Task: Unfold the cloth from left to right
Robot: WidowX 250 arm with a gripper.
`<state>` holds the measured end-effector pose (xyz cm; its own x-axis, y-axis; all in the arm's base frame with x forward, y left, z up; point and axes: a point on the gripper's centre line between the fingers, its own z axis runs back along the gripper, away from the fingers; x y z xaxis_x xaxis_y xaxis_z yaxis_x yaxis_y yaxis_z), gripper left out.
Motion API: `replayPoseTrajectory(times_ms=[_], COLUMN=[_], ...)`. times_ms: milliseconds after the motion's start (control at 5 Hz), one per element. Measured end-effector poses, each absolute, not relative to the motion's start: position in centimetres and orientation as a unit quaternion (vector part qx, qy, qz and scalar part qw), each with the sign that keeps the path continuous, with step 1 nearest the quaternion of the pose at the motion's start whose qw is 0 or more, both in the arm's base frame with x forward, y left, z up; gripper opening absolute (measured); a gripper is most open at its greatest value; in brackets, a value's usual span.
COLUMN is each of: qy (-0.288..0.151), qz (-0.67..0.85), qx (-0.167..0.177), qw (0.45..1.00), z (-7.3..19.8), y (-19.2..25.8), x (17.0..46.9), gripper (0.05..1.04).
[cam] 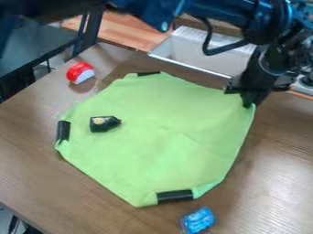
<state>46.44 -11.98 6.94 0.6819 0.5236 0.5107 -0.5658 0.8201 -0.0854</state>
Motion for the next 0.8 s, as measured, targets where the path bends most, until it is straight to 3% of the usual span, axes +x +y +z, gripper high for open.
replayPoseTrajectory(times_ms=[200, 400, 600, 800], qy=[-0.267, -0.271, -0.254, -0.276], qz=[0.278, 0.275, 0.249, 0.232], qx=[0.03, 0.029, -0.003, -0.038], qw=[0.922, 0.922, 0.935, 0.932], z=[6.8, 6.8, 5.7, 8.3], y=[-12.6, -12.7, -13.5, -12.3], x=[47.2, 47.3, 47.0, 46.3], gripper=[0.217, 0.476, 0.785, 0.997])
